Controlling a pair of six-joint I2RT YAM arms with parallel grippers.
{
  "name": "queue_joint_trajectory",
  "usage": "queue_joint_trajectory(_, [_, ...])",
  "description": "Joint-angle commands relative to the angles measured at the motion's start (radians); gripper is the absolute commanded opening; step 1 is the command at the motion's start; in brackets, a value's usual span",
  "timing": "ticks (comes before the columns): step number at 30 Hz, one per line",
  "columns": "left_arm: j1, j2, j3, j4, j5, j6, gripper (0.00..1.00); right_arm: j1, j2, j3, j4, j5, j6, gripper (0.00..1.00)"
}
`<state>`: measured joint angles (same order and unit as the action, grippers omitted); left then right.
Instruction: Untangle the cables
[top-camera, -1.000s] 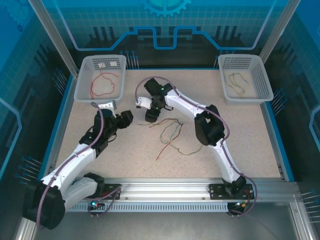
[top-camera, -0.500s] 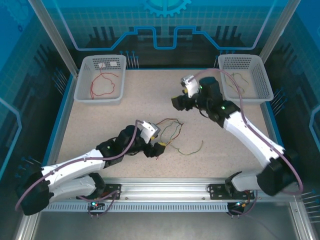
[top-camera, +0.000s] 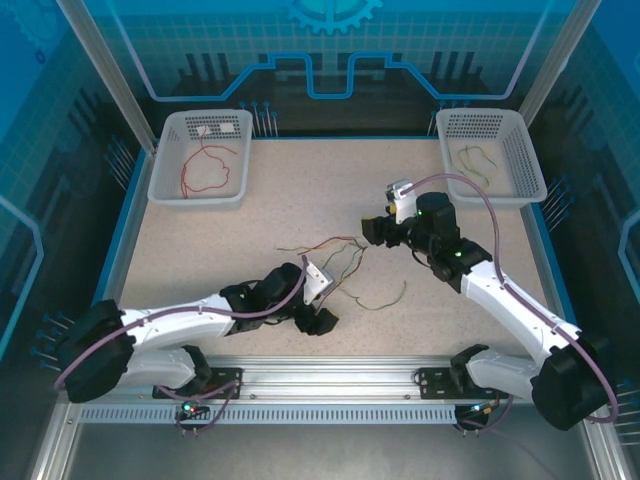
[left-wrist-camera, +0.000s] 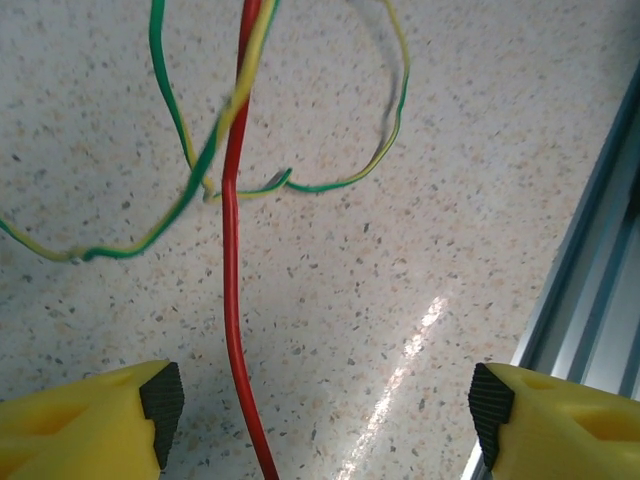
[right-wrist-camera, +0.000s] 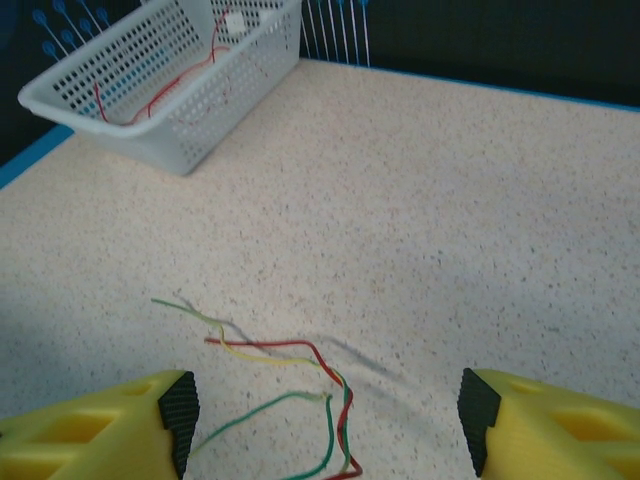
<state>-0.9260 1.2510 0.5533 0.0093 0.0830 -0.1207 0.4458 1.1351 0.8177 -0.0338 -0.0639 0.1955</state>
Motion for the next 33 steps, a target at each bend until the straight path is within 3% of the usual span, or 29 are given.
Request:
queue_joint_trajectory(1, [-0.007,0.068,-0.011,0.051,-0.014,-0.008,0.79,-0.006,-0.011,-0.018,0.107,-0.019,0.033,0.73])
queue_joint_trajectory(4, [-0.01,0.123,-0.014,0.108,-0.055,-0.015,0.71,-0.006,-0.022,-0.032,0.114,-0.028,0.041,0.73])
queue_joint_trajectory(9, [-0.01,0.127,0.018,0.094,-0.091,0.003,0.16,-0.003,-0.033,-0.076,0.112,-0.023,0.055,0.73])
queue_joint_trajectory(12, [-0.01,0.037,0.035,0.064,-0.118,0.012,0.0,0.014,-0.023,-0.106,0.083,-0.016,0.056,0.73])
queue_joint_trajectory(17, [0.009,-0.151,0.065,0.012,-0.141,0.038,0.0,0.034,-0.064,-0.252,0.176,-0.014,0.093,0.73])
queue_joint_trajectory(21, [0.088,-0.229,0.111,-0.031,-0.054,0.005,0.0,0.06,-0.138,-0.402,0.38,-0.08,0.067,0.73])
queue_joint_trajectory(24, [0.118,-0.247,0.147,-0.057,-0.025,0.014,0.0,0.102,-0.192,-0.489,0.492,-0.037,0.011,0.81])
queue_joint_trajectory(30, [0.14,-0.235,0.205,-0.061,0.031,0.034,0.0,0.127,-0.223,-0.45,0.456,-0.156,-0.092,0.83])
queue_joint_trajectory(33, [0.143,-0.216,0.222,-0.056,0.047,0.037,0.0,0.179,-0.239,-0.45,0.495,-0.141,-0.15,0.84])
